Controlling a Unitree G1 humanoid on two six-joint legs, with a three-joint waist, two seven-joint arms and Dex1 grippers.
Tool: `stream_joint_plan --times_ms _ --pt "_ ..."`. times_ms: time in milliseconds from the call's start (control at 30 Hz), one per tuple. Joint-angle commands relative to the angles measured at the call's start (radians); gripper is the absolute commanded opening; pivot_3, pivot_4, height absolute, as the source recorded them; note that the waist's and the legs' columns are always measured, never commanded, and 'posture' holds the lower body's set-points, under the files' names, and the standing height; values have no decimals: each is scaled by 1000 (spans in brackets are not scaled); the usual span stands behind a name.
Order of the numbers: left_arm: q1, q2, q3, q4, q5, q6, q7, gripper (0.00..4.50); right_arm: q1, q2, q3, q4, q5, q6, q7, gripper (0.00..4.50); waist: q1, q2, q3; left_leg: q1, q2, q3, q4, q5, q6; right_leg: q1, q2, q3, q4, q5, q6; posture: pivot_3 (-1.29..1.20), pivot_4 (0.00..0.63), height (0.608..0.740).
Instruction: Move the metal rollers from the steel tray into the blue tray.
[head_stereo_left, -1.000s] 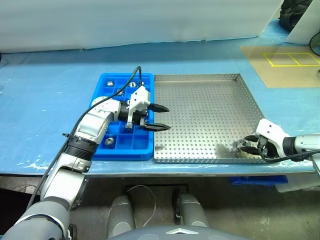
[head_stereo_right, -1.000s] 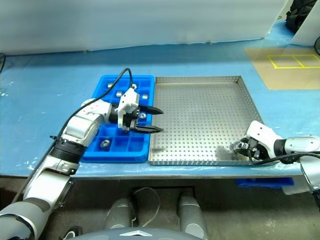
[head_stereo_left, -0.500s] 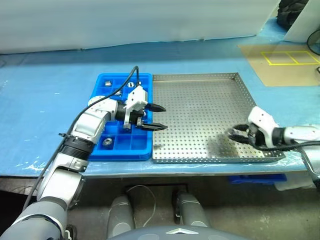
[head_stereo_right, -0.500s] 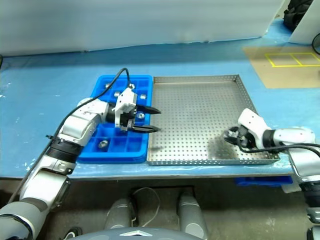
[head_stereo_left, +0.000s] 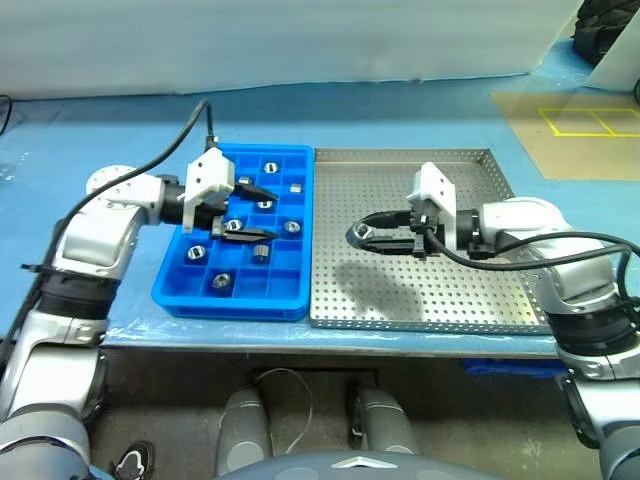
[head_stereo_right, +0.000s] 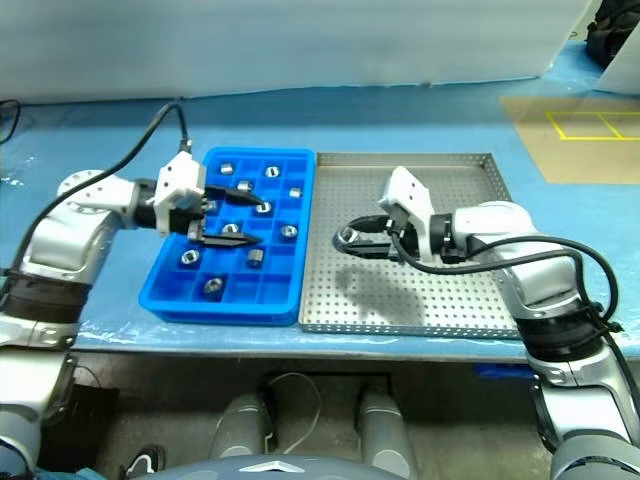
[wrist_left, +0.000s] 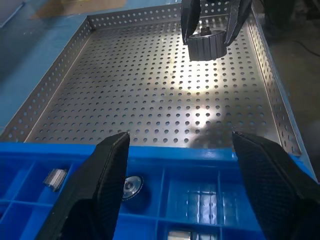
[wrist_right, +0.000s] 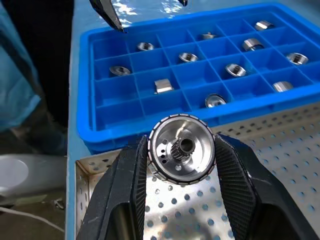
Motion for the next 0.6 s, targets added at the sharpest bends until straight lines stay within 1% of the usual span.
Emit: stream_joint_plan --times_ms 33,100,200,300,367,467,500,600 --pt "84 71 74 -133 -48 63 17 3482 -55 30 32 29 25 -28 61 1618 6 0 0 0 0 0 0 0 0 0 0 0 0 0 0 -18 150 740" --pt "143 107 111 -196 -63 95 41 3482 -77 58 59 60 28 -27 86 1618 17 0 0 0 0 0 -1 0 -1 -1 0 0 0 0 0 18 150 740" --pt "214 136 154 -287 -90 141 82 3482 -93 92 95 96 38 -8 128 1618 34 0 1 -1 0 -1 -2 2 -3 -1 0 -1 1 0 0 74 150 740" --pt "264 146 182 -354 -115 175 119 3482 -114 134 131 132 25 -8 140 1618 57 0 1 -1 0 -1 -2 2 -3 -1 0 -1 1 0 0 100 150 740" --pt "289 148 193 -377 -120 186 141 3482 -140 182 160 163 9 -12 128 1618 67 0 1 0 0 -1 -2 2 -3 -1 -1 -1 1 0 0 108 150 740" --pt "299 144 198 -395 -130 201 171 3482 -167 225 181 203 1 -7 130 1618 75 0 1 0 0 -1 -2 3 -5 -1 0 -2 2 0 0 126 150 740" --pt "300 143 197 -399 -133 204 179 3482 -177 238 188 232 -13 -14 122 1618 77 0 1 0 0 -2 -2 3 -6 -1 0 -2 2 0 0 127 150 740" --pt "307 140 190 -411 -139 208 199 3482 -181 247 234 320 -118 -122 94 1618 82 -1 0 -1 0 -2 -2 4 -7 -1 -1 -2 3 0 0 131 150 740"
